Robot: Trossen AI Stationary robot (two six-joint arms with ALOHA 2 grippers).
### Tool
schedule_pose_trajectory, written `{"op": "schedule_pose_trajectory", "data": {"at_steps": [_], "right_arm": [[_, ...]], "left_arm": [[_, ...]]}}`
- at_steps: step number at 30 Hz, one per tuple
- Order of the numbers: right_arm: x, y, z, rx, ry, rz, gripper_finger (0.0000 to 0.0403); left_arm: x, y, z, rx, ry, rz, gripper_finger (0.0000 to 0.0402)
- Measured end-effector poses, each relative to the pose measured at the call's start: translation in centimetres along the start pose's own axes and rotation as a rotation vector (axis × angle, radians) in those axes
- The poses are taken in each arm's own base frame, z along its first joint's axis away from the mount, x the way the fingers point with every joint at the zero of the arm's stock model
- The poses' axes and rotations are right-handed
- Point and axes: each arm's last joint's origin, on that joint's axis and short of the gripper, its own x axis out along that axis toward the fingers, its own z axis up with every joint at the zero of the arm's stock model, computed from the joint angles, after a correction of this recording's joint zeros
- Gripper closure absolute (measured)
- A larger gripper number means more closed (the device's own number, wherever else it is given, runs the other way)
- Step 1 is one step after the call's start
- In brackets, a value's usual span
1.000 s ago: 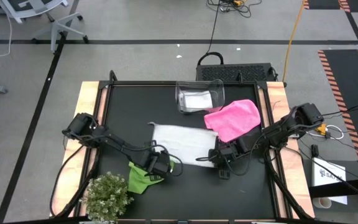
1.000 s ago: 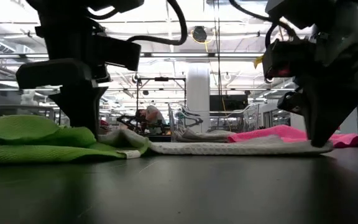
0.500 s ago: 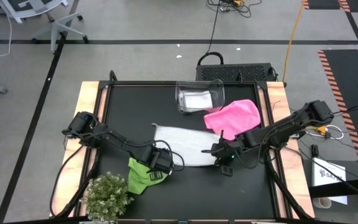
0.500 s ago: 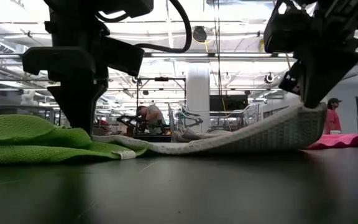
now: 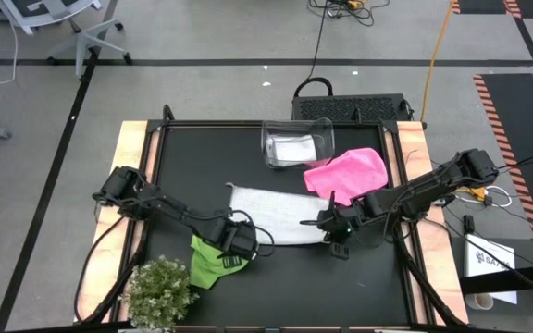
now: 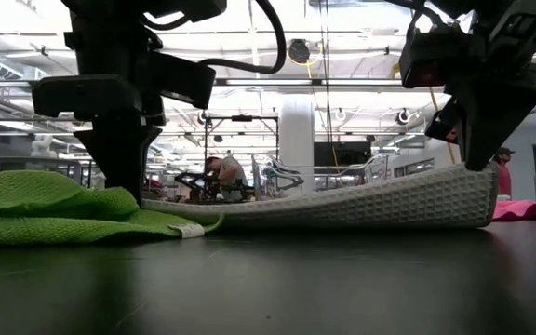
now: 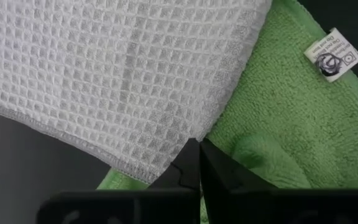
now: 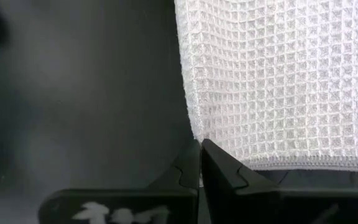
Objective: Fold microfiber towels
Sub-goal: Fold the gray microfiber cloth
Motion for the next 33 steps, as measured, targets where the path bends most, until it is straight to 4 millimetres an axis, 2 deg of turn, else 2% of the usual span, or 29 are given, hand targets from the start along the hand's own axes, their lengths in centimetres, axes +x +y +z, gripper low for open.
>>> {"op": "schedule_pose_trajectory", "data": {"at_steps": [4,11,15,19,24,29,33], "right_arm": [[0.0,0.0,0.0,0.001,-0.001,0.001,0.0403],[0.0,0.0,0.1,0.001,-0.008,0.005,0.0403],[0.0,0.1,0.1,0.001,-0.012,0.011,0.0403],[-0.4,0.1,0.1,0.019,-0.023,0.017,0.0403],[-1.9,-0.3,0.4,0.121,-0.094,0.006,0.0403],[-3.9,-1.4,0.8,0.181,-0.218,-0.076,0.0403],[-4.6,-2.5,0.6,0.206,-0.219,-0.145,0.0403]], "left_arm": [[-0.5,0.2,0.1,-0.008,-0.001,-0.026,0.0400],[-3.7,1.4,1.3,-0.068,-0.116,-0.056,0.0401],[-4.7,2.5,1.6,-0.091,-0.150,-0.053,0.0401],[-4.5,3.3,1.9,-0.117,-0.144,-0.051,0.0401],[-4.3,4.3,2.2,-0.171,-0.120,-0.037,0.0401],[-4.1,5.3,2.2,-0.222,-0.084,-0.011,0.0401],[-3.9,6.4,2.6,-0.275,-0.091,0.014,0.0401]]}}
